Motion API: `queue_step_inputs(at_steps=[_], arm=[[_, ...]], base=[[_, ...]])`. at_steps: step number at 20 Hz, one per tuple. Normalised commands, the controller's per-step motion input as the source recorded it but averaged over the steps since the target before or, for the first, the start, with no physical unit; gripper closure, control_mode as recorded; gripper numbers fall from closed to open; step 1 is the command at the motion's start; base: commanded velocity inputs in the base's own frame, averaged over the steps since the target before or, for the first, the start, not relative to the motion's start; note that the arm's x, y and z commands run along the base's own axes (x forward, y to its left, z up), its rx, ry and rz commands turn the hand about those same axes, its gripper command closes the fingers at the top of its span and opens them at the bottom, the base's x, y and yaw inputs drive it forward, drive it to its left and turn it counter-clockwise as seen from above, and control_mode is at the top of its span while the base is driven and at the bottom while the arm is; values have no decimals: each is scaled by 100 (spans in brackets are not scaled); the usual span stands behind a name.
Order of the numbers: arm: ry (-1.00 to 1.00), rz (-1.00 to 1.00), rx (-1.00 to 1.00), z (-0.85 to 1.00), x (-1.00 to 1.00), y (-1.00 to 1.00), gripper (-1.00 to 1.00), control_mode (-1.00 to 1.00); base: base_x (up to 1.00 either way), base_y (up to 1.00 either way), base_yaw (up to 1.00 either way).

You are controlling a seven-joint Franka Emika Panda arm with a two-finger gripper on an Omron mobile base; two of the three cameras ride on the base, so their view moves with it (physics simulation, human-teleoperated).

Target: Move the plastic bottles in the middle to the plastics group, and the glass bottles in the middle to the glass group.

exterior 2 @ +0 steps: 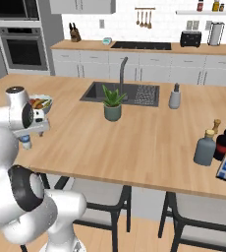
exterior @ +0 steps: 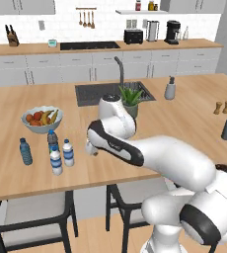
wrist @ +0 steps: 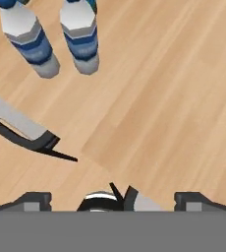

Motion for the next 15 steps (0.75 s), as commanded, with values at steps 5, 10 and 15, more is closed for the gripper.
queue_step_inputs(at_steps=[5, 10, 15], arm=[[0, -36, 7, -6, -49, -100, -100, -100], [1, -38, 7, -28, -42, -100, -100, -100], [2, -36, 9, -24, -26, -100, -100, -100]], base=[[0, 0, 0], [0, 0, 0], [0, 0, 0]])
